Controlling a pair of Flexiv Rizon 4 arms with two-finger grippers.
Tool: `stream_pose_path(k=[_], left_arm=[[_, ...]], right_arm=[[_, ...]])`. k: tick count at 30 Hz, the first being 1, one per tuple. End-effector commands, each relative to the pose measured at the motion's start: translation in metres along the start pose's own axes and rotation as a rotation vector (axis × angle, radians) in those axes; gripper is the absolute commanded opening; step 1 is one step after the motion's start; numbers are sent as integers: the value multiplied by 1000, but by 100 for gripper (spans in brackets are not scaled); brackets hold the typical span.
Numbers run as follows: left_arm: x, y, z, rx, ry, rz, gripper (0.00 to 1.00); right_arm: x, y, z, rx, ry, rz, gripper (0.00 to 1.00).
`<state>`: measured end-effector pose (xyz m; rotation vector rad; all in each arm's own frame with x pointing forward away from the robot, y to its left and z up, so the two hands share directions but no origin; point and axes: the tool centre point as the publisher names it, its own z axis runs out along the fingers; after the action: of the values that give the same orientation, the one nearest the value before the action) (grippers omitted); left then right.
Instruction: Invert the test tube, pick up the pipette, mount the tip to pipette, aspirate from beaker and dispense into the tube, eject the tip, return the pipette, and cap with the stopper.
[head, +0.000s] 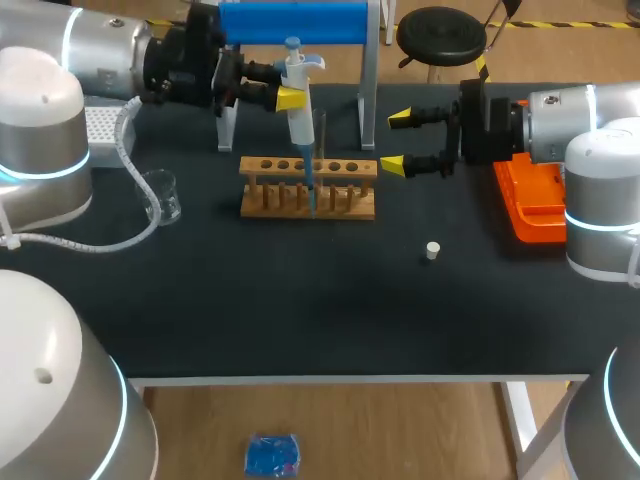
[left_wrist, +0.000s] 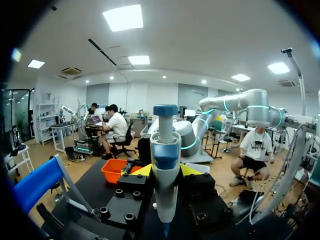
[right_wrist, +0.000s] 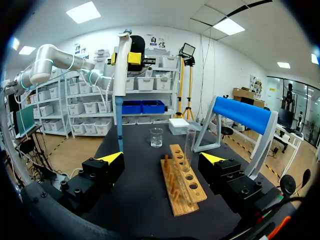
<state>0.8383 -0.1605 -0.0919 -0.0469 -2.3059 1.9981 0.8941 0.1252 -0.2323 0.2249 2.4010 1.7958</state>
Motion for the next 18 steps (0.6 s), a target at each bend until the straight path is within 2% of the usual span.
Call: stream_pose_path(k=[1,5,8,11,18], left_arm=[[1,4,4,-29,-29,-18,0],[8,13,13,-54,-100,-31,0],[13,17,18,-23,-128,-7,0],[18,19,25,-18,-141,15,0],[21,21,34,-75,-172,19,0]], right_arm=[[0,1,0,3,-1,0,100],[0,1,0,3,-1,0,100],[0,1,0,3,-1,0,100],[0,1,0,3,-1,0,100],[0,1,0,3,-1,0,100]])
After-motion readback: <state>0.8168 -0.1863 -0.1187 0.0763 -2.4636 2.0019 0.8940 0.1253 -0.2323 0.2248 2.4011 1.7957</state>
